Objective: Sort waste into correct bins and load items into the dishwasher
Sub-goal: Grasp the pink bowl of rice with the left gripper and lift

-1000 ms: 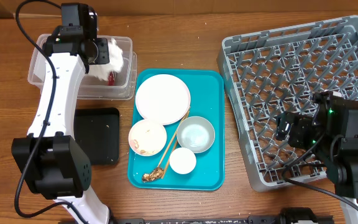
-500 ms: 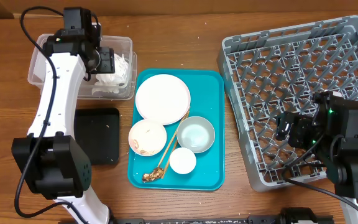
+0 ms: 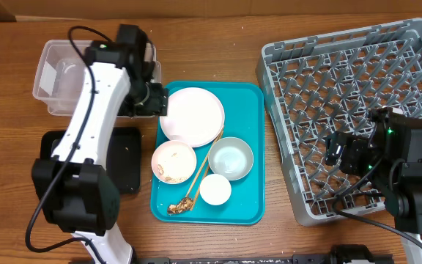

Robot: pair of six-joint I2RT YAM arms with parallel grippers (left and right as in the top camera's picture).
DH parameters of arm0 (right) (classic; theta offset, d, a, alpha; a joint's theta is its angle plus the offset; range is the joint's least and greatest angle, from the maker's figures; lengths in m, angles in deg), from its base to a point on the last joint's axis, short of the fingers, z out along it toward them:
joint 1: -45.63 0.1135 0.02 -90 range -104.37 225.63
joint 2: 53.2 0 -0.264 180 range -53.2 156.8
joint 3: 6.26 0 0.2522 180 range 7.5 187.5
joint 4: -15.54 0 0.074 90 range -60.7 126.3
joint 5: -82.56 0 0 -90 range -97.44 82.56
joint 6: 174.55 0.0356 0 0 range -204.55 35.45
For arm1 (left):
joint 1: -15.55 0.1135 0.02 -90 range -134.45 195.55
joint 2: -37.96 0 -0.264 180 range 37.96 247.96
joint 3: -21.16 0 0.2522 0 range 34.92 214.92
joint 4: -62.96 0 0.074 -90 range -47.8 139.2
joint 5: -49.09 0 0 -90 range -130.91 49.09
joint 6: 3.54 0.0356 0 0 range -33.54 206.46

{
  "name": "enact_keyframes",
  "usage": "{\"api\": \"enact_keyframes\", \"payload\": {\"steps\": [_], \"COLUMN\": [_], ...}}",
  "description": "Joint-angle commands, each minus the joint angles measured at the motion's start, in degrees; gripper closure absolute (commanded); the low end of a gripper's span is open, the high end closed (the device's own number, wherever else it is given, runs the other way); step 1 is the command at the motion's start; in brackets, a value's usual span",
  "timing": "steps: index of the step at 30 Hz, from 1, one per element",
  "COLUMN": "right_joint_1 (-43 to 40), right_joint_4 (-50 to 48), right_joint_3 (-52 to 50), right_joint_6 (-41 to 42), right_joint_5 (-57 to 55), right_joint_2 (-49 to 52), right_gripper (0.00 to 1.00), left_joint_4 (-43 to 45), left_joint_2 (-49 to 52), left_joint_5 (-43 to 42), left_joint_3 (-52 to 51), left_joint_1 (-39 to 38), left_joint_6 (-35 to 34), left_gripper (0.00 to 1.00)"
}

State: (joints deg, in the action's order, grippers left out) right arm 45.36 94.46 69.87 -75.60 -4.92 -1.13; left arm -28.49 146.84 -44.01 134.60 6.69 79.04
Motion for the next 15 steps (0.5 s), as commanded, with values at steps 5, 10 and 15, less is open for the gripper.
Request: {"api": "enact_keyframes", "payload": {"steps": [5, 10, 15], "right_joint_1": [0.2, 0.2, 0.2], "right_joint_4": [0.2, 0.8, 1.2], "right_joint_3": [1.8, 1.8, 1.8], "right_joint_6": [-0.4, -0.4, -0.4], "right_joint_5": [-0.5, -0.5, -0.5], "right_joint_2": [-0.5, -0.5, -0.5], "right_gripper": [0.0, 0.0, 0.0], "left_joint_4": [-5.4, -8.5, -8.6], "left_joint_2": [-1.0, -4.9, -11.3], "left_joint_5": [-1.2, -1.2, 4.2], "left_joint_3": [0.1, 0.1, -0.5], "left_joint_1": [-5.8, -9.5, -14.1], "left_joint_6": [-5.1, -8.2, -12.3], "left_gripper": [0.24, 0.25, 0.25]}}
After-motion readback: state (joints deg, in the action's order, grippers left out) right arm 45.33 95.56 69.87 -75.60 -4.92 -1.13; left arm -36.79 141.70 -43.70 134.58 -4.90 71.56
